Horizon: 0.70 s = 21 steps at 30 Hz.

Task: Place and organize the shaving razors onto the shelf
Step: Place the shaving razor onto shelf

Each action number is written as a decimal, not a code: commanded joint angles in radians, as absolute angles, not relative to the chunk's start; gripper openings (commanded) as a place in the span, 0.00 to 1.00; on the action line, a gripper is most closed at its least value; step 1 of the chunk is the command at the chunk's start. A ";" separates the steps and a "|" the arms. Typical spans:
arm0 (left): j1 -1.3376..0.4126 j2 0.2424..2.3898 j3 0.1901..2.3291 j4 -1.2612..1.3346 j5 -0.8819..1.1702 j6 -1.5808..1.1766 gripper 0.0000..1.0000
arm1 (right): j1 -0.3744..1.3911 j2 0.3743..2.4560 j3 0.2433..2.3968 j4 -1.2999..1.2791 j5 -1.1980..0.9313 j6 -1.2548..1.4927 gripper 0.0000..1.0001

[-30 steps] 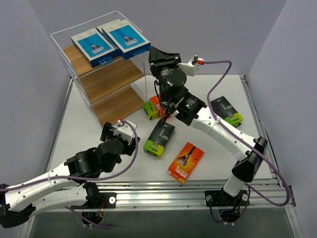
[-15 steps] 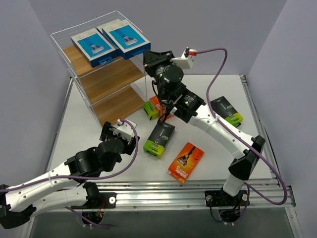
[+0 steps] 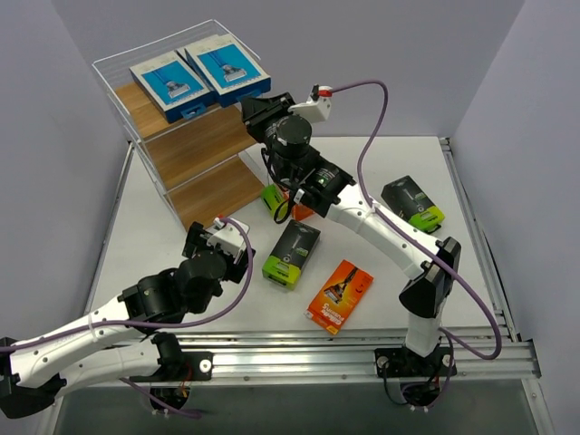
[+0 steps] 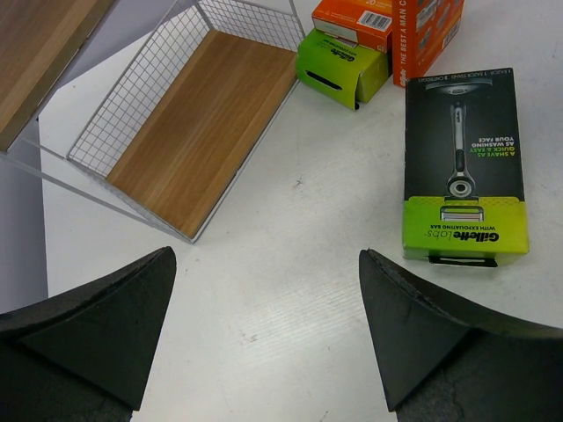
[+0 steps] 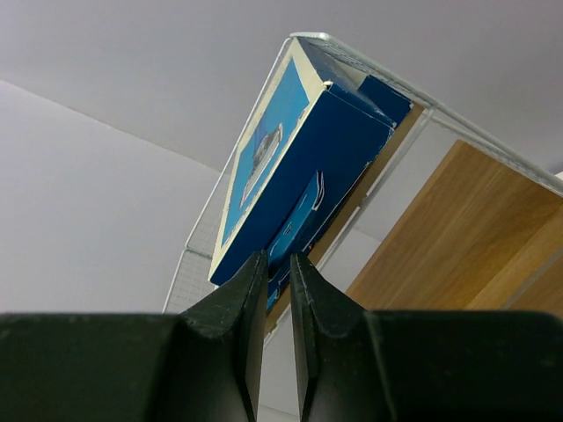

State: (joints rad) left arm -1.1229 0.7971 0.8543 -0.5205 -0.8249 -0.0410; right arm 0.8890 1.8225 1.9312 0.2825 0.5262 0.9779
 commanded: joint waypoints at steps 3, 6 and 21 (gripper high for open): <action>-1.117 0.784 0.874 -0.511 -0.815 -0.044 0.94 | 0.882 1.855 2.019 0.316 0.508 0.966 0.15; -1.117 0.782 0.874 -0.511 -0.815 -0.044 0.94 | 0.881 1.873 2.045 0.319 0.508 0.965 0.15; -1.117 0.778 0.874 -0.514 -0.808 -0.044 0.94 | 0.848 1.939 2.106 0.359 0.465 1.015 0.00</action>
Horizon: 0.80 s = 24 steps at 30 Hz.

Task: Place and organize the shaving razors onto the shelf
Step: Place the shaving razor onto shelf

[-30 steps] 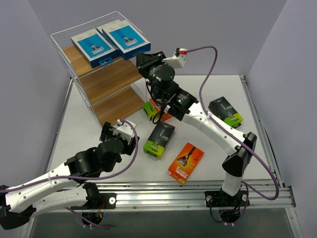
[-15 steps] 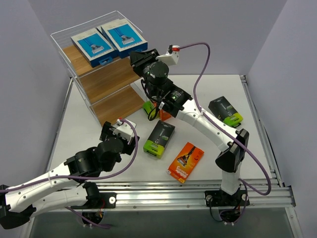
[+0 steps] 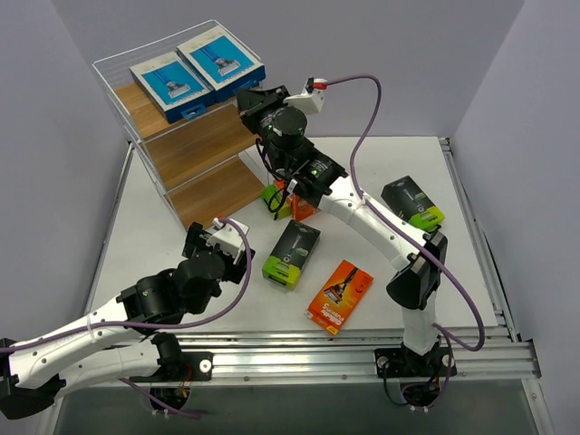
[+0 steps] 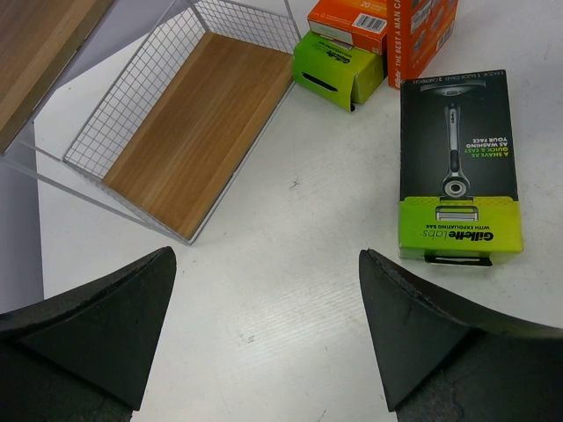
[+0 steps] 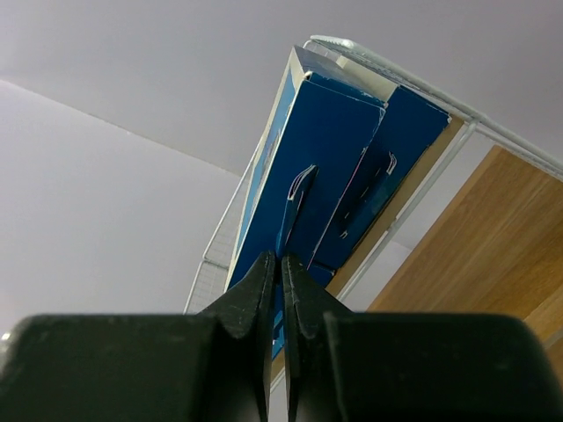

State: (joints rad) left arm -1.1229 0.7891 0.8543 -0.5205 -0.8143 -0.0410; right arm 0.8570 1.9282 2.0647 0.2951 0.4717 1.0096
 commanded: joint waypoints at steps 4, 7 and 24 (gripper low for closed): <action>-1.117 0.778 0.874 -0.512 -0.807 -0.044 0.94 | 0.842 1.953 2.105 0.396 0.454 1.052 0.00; -1.117 0.776 0.873 -0.512 -0.807 -0.044 0.94 | 0.841 1.966 2.106 0.413 0.448 1.069 0.00; -1.117 0.782 0.873 -0.512 -0.801 -0.044 0.94 | 0.851 2.022 2.123 0.522 0.540 1.186 0.00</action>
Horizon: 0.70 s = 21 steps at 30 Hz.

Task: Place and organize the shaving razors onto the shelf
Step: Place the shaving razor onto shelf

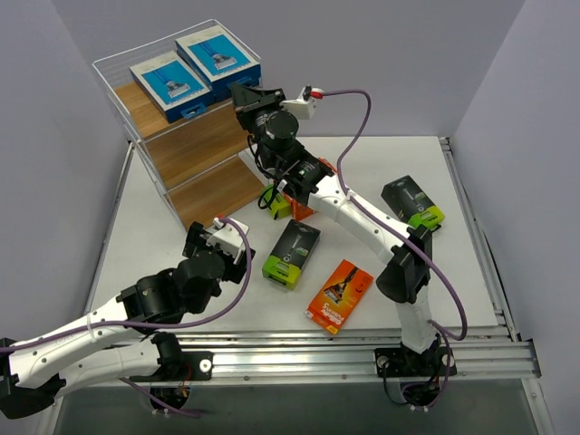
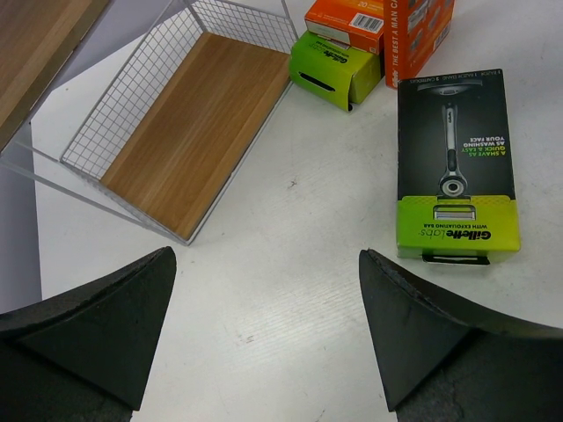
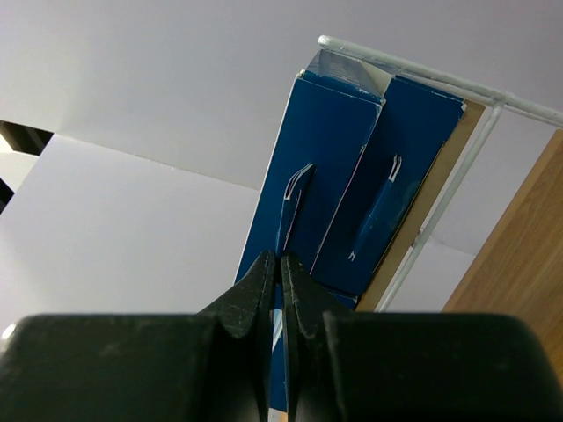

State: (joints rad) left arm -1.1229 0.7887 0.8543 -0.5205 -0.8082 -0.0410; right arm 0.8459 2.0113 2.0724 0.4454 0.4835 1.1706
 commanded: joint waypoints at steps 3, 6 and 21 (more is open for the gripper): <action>-1.115 0.782 0.873 -0.512 -0.801 -0.044 0.94 | 0.851 2.032 2.140 0.518 0.551 1.190 0.00; -1.117 0.782 0.873 -0.511 -0.801 -0.044 0.94 | 0.853 2.045 2.155 0.511 0.561 1.196 0.00; -1.115 0.779 0.873 -0.511 -0.796 -0.044 0.94 | 0.856 2.089 2.204 0.514 0.589 1.204 0.00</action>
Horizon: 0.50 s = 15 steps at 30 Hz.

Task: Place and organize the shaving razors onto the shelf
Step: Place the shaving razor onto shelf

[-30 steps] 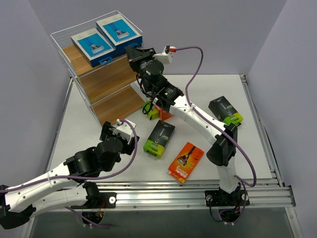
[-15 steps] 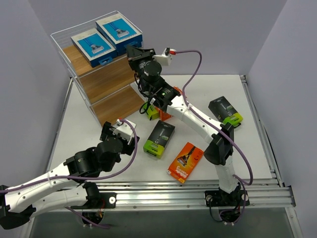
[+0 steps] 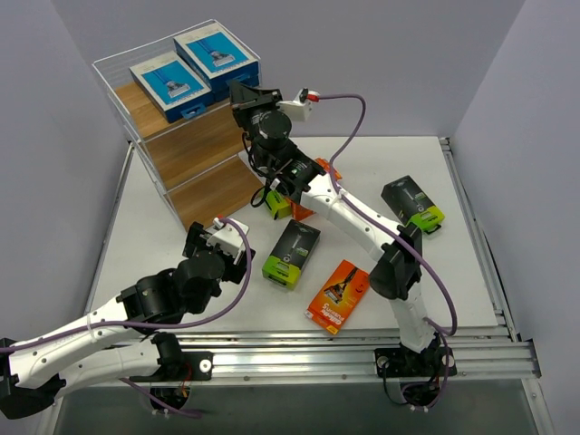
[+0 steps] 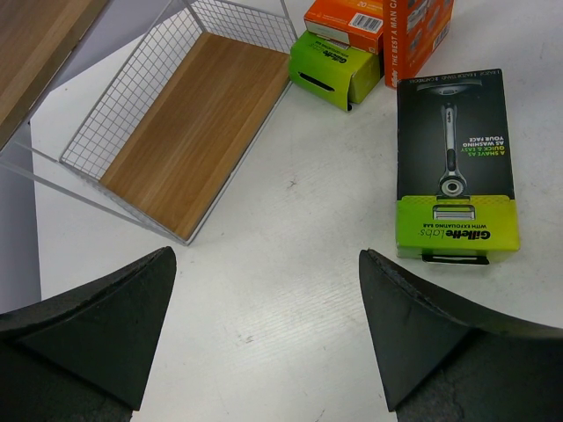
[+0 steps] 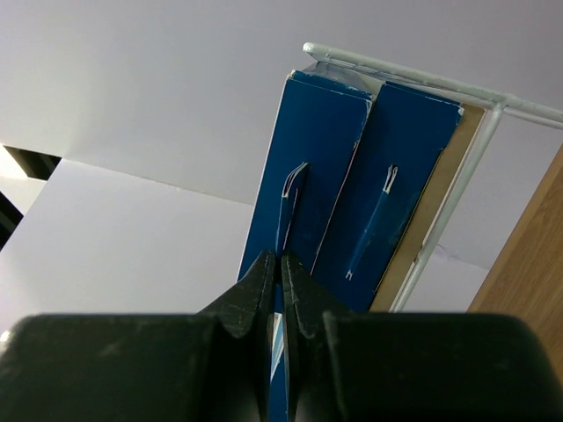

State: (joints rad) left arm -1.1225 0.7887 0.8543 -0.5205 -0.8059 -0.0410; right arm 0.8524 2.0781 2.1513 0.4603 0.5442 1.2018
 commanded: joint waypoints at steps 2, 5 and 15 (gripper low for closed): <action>-1.115 0.778 0.873 -0.511 -0.796 -0.044 0.94 | 0.856 2.102 2.226 0.506 0.586 1.203 0.00; -1.115 0.776 0.873 -0.512 -0.796 -0.044 0.94 | 0.854 2.120 2.240 0.503 0.578 1.206 0.00; -1.115 0.775 0.873 -0.512 -0.793 -0.044 0.94 | 0.853 2.141 2.250 0.520 0.574 1.198 0.00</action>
